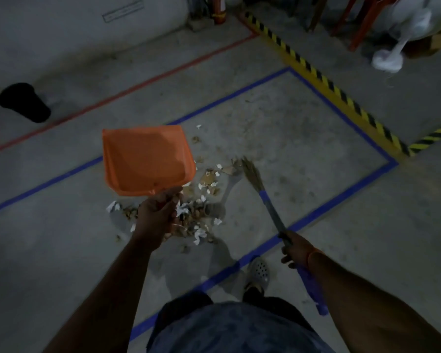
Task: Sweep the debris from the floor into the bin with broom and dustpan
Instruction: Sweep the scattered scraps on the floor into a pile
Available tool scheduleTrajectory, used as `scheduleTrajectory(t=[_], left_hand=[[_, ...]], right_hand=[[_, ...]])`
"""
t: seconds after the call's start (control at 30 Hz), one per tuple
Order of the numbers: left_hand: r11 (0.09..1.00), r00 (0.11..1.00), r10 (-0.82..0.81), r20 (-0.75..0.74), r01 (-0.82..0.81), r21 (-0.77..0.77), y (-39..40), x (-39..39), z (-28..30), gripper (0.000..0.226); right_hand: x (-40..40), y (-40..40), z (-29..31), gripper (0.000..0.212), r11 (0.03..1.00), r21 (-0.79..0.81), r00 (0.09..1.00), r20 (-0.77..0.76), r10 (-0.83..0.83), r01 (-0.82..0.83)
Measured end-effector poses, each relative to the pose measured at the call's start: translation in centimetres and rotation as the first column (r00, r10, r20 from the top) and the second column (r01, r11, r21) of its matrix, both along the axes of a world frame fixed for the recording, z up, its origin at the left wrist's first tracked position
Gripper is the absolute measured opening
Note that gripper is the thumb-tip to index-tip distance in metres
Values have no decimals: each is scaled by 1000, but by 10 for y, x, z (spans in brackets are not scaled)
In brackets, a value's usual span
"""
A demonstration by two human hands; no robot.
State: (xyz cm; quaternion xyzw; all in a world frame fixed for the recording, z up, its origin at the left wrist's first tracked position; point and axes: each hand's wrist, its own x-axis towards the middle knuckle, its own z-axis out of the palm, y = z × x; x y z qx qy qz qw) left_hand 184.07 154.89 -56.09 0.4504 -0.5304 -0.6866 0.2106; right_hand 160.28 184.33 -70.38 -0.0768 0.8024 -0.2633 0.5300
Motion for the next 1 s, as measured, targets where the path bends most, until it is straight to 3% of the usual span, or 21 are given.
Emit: scheduleTrajectory(t=[0.17,0.4,0.5,0.6,0.73,0.83,1.0], left_hand=[[999,1000,21,-9,-21,27,-13,-53,8,18],[999,999,46,2,-46,-17,-64,-112,-2,23],[996,998,70,8,-69,-56,-91,-130,-9,21],[992,993,99,61,-94,-89,-105,-137,-9,20],[985,983,167,77,-162,-66,-115,-139,-5,20],[974,971,225,85,-221,-55,-119,-149,-2,22],[957,954,290,76,-288,-41,-116,-191,4,22]], right_hand=[[-76,-30,9,39,995,49,991,-93,94,-89],[-149,-99,-2,70,978,110,983,-4,181,-180],[-170,-135,-6,81,938,169,953,36,302,-304],[-174,-157,-10,63,795,276,827,0,562,-540],[-173,-173,-17,58,689,267,709,-30,705,-674],[-190,-181,-20,54,670,206,676,-55,735,-713],[-251,-185,-6,51,721,73,711,-126,692,-689]])
